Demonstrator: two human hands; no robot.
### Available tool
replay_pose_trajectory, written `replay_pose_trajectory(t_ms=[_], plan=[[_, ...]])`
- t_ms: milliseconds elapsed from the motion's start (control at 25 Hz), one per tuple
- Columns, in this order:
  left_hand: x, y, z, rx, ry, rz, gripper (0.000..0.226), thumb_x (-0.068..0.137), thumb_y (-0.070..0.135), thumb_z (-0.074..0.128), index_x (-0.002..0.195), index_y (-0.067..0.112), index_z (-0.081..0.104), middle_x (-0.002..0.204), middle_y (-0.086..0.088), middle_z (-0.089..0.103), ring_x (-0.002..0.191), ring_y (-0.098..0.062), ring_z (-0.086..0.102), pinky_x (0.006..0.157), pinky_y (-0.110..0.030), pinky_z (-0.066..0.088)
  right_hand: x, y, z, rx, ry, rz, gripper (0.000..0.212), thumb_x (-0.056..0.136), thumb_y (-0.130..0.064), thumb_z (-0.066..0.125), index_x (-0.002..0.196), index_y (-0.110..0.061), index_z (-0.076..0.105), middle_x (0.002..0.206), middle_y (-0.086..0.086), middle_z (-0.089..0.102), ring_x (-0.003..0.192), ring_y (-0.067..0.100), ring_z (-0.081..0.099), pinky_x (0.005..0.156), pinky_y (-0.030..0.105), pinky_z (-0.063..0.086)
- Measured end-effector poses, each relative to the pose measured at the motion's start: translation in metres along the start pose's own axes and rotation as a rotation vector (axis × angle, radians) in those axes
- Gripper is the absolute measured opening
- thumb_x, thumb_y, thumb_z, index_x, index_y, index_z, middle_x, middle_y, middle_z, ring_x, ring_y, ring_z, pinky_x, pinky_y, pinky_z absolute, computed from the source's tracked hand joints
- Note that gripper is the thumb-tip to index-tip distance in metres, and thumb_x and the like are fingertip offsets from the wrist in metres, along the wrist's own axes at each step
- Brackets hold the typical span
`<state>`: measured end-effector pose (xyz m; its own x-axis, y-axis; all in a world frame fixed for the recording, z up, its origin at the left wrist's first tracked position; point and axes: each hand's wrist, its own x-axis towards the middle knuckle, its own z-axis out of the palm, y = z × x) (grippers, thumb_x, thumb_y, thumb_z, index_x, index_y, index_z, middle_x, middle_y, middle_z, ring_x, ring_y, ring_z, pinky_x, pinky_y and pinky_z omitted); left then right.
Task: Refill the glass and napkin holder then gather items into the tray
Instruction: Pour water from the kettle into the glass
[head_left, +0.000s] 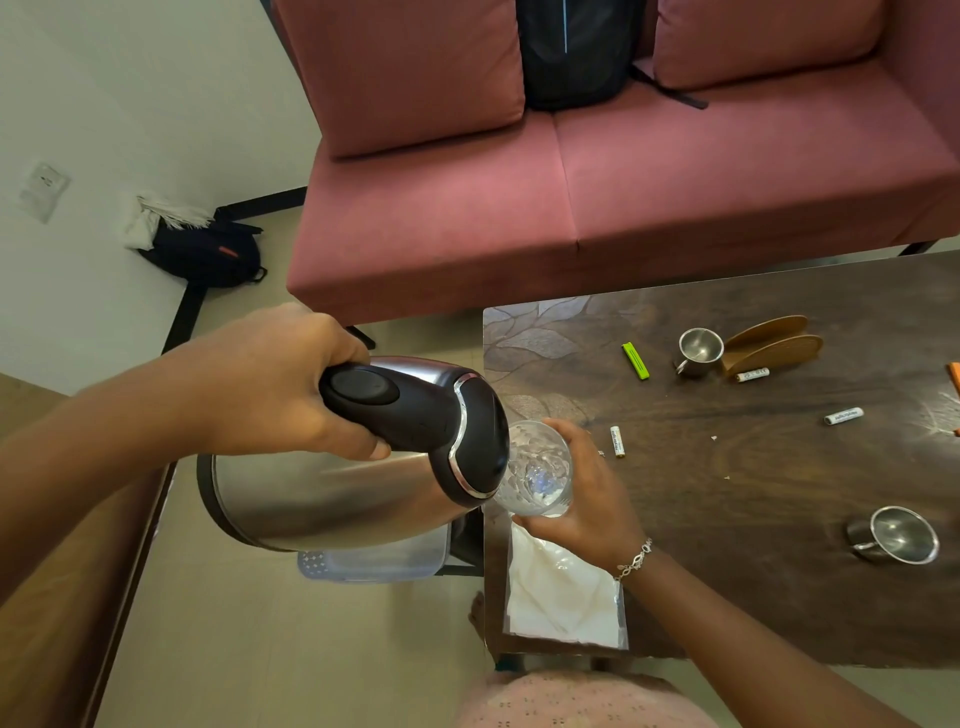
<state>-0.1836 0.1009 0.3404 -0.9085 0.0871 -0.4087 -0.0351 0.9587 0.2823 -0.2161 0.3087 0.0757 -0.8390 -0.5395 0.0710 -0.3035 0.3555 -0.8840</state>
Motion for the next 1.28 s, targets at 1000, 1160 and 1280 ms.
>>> replay_pose_trajectory(t_ms=[1000, 1160, 1280], plan=[[0.0027, 0.0094, 0.0075, 0.034, -0.027, -0.082, 0.027, 0.06, 0.037, 0.079, 0.055, 0.027, 0.054, 0.051, 0.024, 0.057, 0.049, -0.005, 0.053, 0.043, -0.018, 0.038, -0.0071, 0.0055, 0.0018, 0.048, -0.018, 0.037, 0.094, 0.053, -0.036, 0.082, 0.131, -0.018, 0.034, 0.125, 0.0, 0.05, 0.109, 0.012, 0.051, 0.086, 0.021, 0.048], [0.0023, 0.009, 0.0074, 0.028, -0.028, -0.07, 0.026, 0.059, 0.036, 0.078, 0.055, 0.027, 0.054, 0.055, 0.026, 0.058, 0.051, -0.004, 0.054, 0.049, -0.016, 0.041, -0.0081, 0.005, 0.0021, 0.05, -0.02, 0.038, 0.094, 0.052, -0.037, 0.082, 0.131, -0.017, 0.035, 0.126, 0.002, 0.05, 0.109, 0.012, 0.051, 0.086, 0.018, 0.046], [0.0015, 0.009, 0.0077, 0.036, -0.036, -0.063, 0.025, 0.059, 0.038, 0.077, 0.057, 0.027, 0.055, 0.058, 0.027, 0.059, 0.054, -0.004, 0.055, 0.05, -0.016, 0.041, -0.0083, 0.0052, 0.0019, 0.055, -0.016, 0.029, 0.094, 0.052, -0.035, 0.083, 0.131, -0.018, 0.035, 0.126, 0.001, 0.05, 0.11, 0.014, 0.051, 0.087, 0.023, 0.049]])
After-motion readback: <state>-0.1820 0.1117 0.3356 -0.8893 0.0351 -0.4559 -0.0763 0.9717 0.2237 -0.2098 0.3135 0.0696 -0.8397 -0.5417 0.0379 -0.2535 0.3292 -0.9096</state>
